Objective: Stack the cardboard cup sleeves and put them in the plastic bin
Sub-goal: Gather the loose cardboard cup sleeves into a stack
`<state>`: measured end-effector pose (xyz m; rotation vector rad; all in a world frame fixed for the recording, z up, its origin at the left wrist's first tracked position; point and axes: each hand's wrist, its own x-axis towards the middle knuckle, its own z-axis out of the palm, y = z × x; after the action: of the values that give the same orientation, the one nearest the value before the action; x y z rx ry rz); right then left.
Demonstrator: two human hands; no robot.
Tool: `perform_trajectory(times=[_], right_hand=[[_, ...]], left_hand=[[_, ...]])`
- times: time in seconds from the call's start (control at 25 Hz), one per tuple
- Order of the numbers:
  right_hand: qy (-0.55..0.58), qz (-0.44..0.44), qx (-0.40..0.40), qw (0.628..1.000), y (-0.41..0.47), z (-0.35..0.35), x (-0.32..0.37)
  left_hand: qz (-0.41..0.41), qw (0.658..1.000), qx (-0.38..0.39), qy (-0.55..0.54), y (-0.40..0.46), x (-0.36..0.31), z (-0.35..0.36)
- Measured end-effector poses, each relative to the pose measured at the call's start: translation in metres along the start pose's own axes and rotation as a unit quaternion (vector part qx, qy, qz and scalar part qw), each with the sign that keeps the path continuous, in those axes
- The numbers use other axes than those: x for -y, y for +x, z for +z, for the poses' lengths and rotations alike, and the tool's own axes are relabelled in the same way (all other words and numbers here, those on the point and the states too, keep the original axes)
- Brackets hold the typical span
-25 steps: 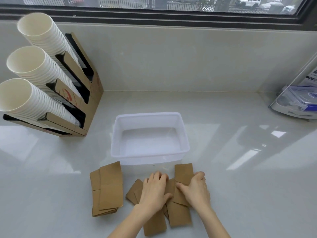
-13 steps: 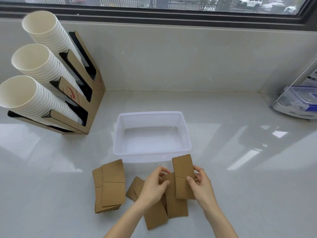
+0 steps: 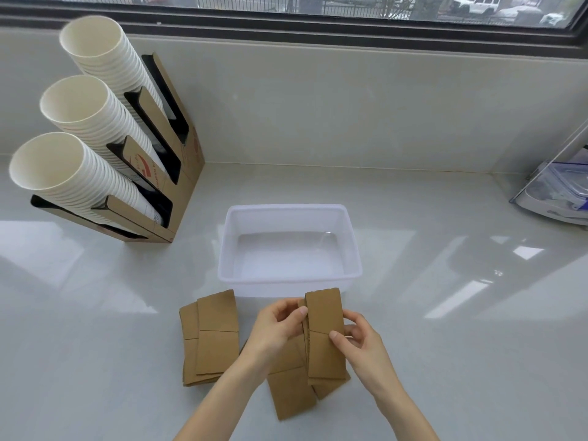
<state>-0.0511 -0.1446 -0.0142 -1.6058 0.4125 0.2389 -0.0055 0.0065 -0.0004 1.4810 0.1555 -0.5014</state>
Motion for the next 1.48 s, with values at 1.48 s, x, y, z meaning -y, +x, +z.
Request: perform_trajectory(times=[1.48], right_hand=[[0.004, 0.018, -0.017, 1.0, -0.002, -0.014, -0.009]], left_hand=[[0.034, 0.925, -0.049, 0.375, 0.005, 0.021, -0.013]])
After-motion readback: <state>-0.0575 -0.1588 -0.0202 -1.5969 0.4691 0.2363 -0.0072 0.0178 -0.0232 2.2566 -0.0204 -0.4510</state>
